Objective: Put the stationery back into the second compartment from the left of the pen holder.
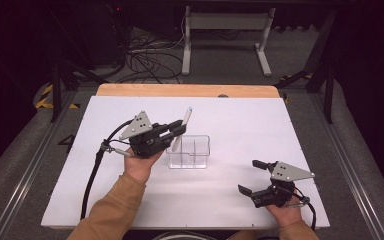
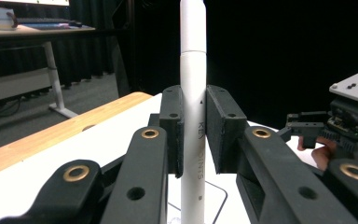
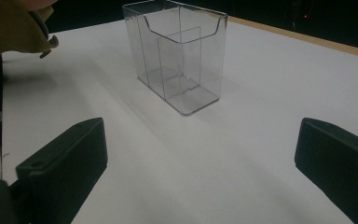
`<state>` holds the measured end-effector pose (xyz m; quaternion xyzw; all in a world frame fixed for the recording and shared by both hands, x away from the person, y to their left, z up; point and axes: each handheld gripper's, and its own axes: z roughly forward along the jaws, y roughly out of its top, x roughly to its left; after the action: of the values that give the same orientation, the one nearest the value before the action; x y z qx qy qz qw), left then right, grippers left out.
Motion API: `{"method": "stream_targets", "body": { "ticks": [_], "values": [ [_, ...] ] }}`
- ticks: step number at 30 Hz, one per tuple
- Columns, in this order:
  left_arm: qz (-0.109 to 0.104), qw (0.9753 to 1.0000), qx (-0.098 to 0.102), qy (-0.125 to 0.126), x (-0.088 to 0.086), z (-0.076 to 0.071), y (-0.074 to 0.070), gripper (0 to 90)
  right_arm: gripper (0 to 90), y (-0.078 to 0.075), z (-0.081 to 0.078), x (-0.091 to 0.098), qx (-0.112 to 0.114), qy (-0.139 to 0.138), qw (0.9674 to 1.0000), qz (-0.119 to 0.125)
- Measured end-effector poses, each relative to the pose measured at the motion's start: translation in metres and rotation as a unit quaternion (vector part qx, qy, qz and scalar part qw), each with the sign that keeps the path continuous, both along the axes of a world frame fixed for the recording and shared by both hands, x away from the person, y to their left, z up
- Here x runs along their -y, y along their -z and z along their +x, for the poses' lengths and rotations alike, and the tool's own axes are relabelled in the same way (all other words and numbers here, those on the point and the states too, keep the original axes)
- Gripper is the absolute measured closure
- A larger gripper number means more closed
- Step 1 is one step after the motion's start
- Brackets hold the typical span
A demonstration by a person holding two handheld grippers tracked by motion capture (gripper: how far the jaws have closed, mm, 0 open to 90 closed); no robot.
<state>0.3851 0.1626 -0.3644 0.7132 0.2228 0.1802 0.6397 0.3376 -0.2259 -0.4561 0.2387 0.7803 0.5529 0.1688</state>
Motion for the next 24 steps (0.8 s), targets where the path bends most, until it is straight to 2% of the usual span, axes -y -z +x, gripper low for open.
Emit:
{"method": "stream_targets", "body": {
  "ticks": [7,13,24],
  "values": [
    [-0.003,1.0,0.007,0.004,0.011,0.005,0.007,78.0,2.9,0.0,0.0,0.0,0.0,-0.002,1.0,-0.001],
    [-0.002,0.9995,0.03,0.003,0.021,0.008,0.014,77.9,2.9,0.001,-0.001,0.0,0.0,-0.003,1.0,-0.001],
    [-0.006,0.9999,0.015,0.004,0.029,0.016,0.022,77.9,2.9,0.001,-0.001,0.0,0.0,-0.005,1.0,-0.001]
  ]
}}
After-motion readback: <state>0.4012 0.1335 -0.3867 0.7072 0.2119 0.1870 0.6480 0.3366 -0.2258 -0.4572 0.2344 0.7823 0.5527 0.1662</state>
